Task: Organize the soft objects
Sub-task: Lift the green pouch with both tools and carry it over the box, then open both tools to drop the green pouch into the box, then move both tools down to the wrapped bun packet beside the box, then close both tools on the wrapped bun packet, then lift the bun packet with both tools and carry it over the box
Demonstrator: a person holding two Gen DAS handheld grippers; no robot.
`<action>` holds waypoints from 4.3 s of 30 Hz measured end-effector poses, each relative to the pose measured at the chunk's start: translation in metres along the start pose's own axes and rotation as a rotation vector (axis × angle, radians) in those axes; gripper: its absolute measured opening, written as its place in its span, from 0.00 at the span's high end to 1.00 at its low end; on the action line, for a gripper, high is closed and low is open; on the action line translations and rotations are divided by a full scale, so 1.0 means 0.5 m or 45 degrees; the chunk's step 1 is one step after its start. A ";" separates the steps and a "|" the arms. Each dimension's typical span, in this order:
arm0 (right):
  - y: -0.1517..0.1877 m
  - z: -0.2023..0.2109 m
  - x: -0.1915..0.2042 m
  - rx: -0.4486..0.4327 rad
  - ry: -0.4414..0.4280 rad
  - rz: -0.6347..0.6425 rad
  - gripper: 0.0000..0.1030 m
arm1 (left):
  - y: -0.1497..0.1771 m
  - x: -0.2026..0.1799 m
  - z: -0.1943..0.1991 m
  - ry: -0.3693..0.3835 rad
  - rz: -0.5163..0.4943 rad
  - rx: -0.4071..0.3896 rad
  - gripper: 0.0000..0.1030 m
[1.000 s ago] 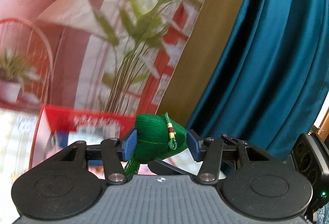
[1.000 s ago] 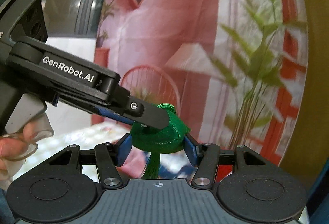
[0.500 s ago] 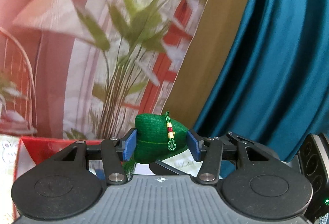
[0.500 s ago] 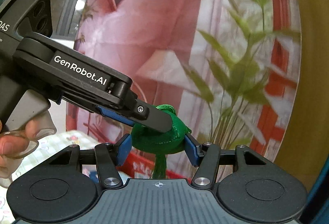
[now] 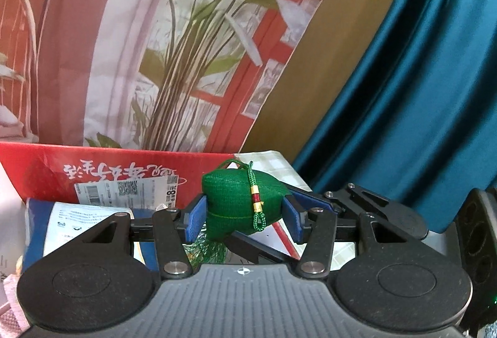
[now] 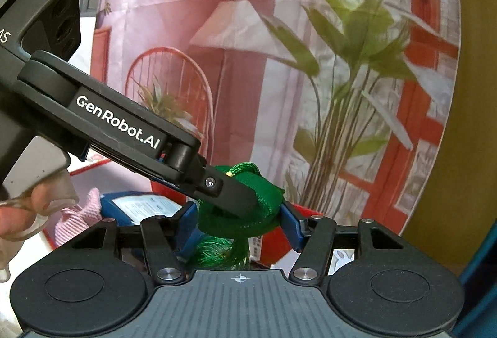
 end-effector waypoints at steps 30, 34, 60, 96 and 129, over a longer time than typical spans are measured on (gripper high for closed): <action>0.045 0.124 0.030 -0.057 0.134 -0.130 0.00 | 0.102 0.014 0.217 -0.408 -0.177 -0.064 0.00; 0.060 0.165 0.056 -0.061 0.111 -0.128 0.00 | 0.149 0.004 0.263 -0.487 -0.165 -0.052 0.00; 0.351 0.331 0.097 0.441 0.039 -0.283 0.12 | 0.398 -0.070 0.242 -0.299 0.012 0.275 0.02; 0.380 0.323 0.146 0.515 -0.204 -0.300 0.18 | 0.464 -0.118 0.131 0.028 0.164 0.467 0.46; 0.342 0.343 0.164 0.431 -0.185 -0.220 0.36 | 0.409 -0.135 0.197 0.037 0.081 0.326 0.54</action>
Point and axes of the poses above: each gripper's, at about its wrist camera, not at the fingertips, and z roughly against the way its jaws point, x to its left, y to its underside, the point moved 7 cm from there along -z, roughly the way its jaws point, and after that the axes turned 7 degrees about -z, right-handed, at the moved point
